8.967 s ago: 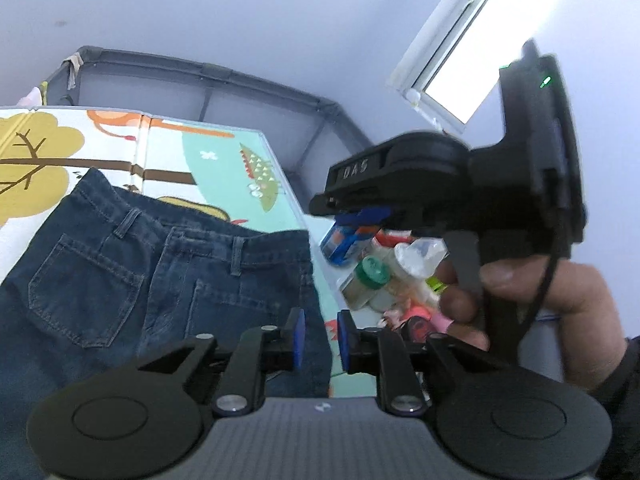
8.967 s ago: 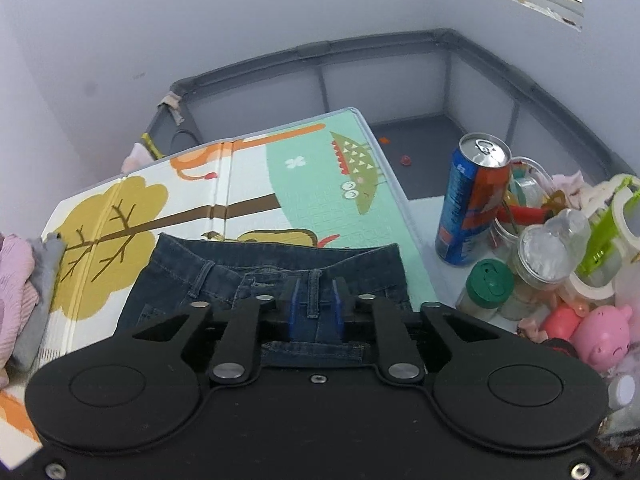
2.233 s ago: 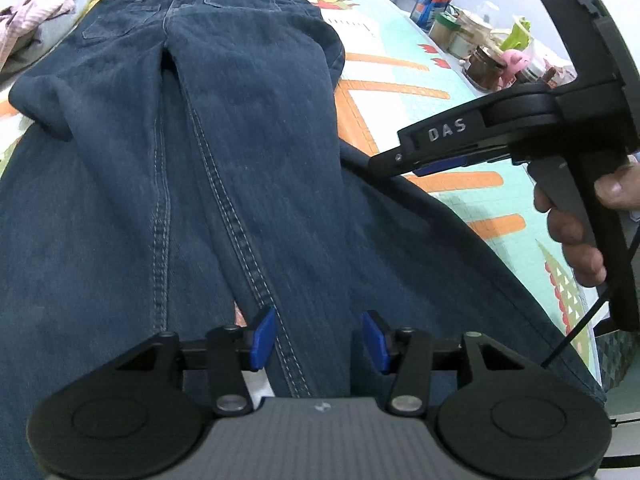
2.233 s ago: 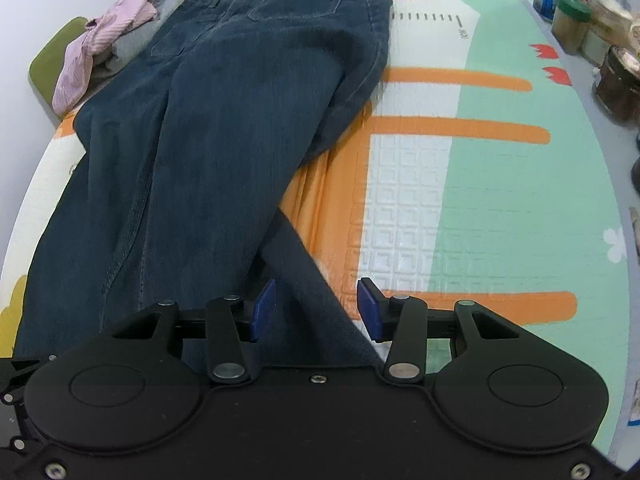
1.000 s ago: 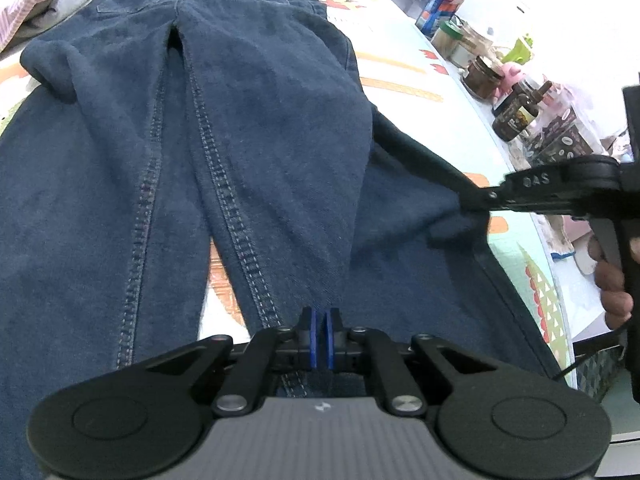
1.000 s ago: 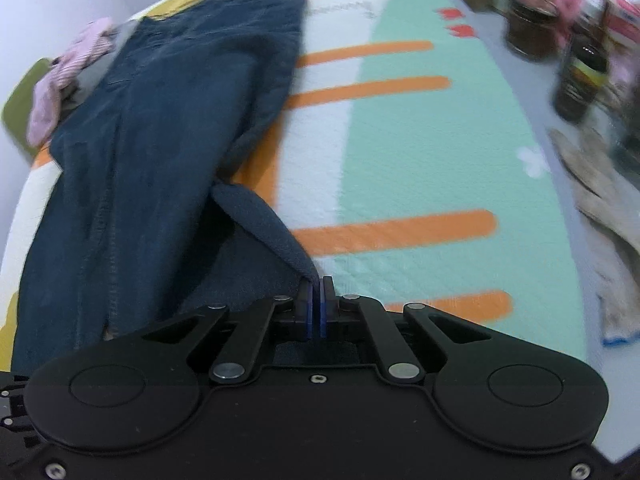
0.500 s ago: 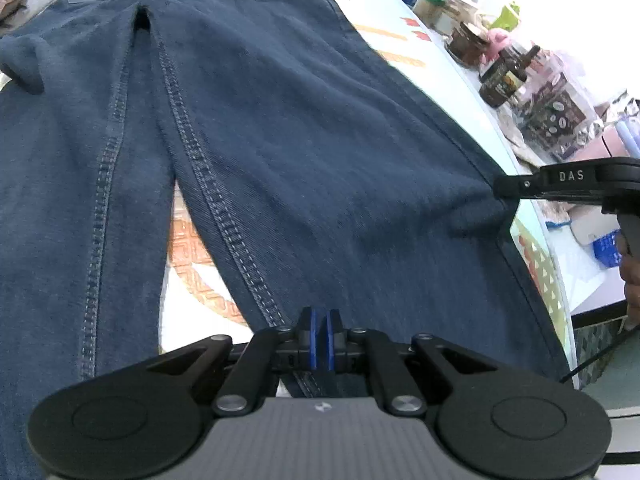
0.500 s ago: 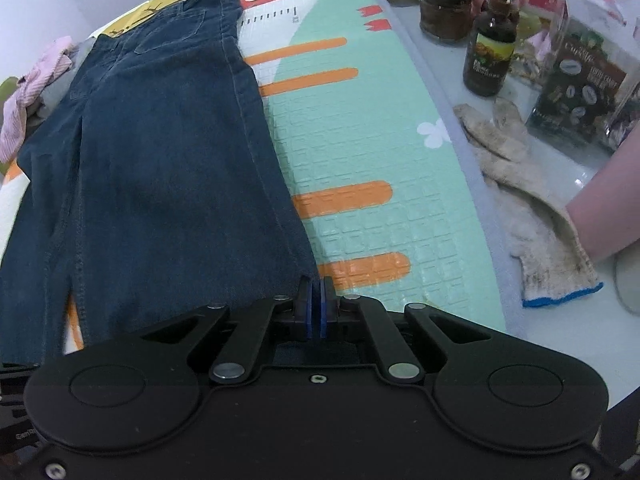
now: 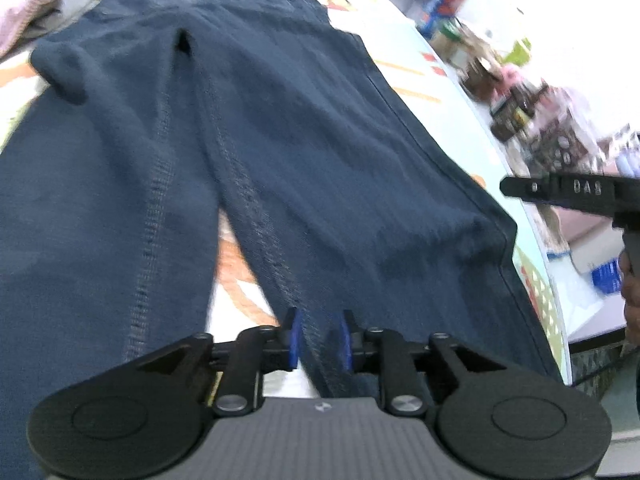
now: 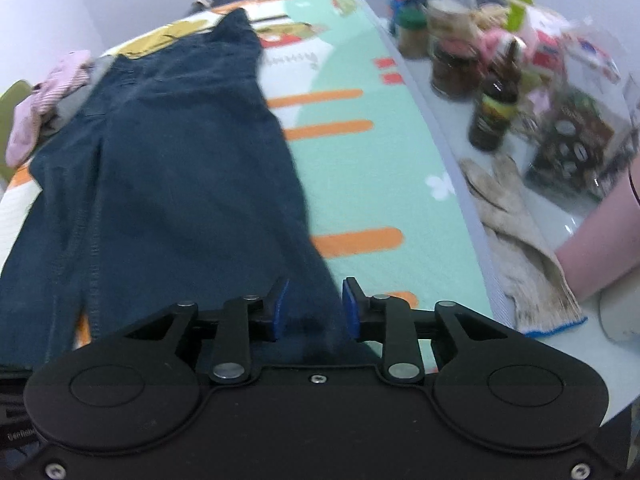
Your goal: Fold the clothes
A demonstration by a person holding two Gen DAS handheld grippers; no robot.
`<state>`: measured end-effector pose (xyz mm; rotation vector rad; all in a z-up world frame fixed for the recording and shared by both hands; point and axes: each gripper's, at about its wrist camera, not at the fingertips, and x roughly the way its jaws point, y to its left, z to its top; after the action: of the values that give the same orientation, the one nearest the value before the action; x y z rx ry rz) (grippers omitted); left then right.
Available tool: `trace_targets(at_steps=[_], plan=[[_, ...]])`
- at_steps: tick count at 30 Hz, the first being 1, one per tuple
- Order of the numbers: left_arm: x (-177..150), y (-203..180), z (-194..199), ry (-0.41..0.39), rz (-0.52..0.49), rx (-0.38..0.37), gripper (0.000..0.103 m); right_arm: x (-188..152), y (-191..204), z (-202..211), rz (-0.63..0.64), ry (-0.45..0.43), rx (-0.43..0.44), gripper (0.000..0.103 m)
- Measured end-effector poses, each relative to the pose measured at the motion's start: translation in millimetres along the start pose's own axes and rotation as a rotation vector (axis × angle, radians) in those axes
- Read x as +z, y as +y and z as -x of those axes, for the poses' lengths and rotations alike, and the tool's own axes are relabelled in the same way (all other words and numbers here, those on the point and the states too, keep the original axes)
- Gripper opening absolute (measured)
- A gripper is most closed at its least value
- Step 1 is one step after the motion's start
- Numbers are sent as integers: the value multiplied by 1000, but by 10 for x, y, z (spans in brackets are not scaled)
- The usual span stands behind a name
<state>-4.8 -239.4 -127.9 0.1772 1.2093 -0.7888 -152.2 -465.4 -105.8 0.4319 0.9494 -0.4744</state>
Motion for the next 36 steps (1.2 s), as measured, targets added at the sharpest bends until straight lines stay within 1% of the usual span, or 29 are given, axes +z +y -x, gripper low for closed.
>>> trace_targets(at_steps=[4, 9, 13, 16, 20, 27, 29, 33, 36], plan=[[6, 229, 207, -59, 65, 42, 38, 37, 288, 46, 36, -10, 55, 31], [-64, 659, 461, -114, 175, 108, 42, 69, 758, 13, 80, 2, 151, 32], [-147, 1043, 652, -149, 269, 158, 43, 81, 1226, -51, 125, 23, 223, 33], [-186, 1309, 778, -170, 323, 176, 44, 86, 1587, -85, 146, 34, 270, 33], [-211, 1691, 936, -191, 363, 189, 47, 107, 2017, -145, 162, 46, 297, 33], [-284, 2302, 1023, -178, 399, 195, 50, 160, 2498, -509, 68, 117, 275, 33], [-305, 2453, 1003, -166, 413, 184, 50, 145, 2610, -649, 53, 140, 240, 33], [-328, 2682, 943, -133, 406, 172, 50, 101, 2710, -871, 29, 177, 165, 33], [-341, 2771, 919, -118, 400, 156, 51, 79, 2782, -991, 20, 194, 124, 33]])
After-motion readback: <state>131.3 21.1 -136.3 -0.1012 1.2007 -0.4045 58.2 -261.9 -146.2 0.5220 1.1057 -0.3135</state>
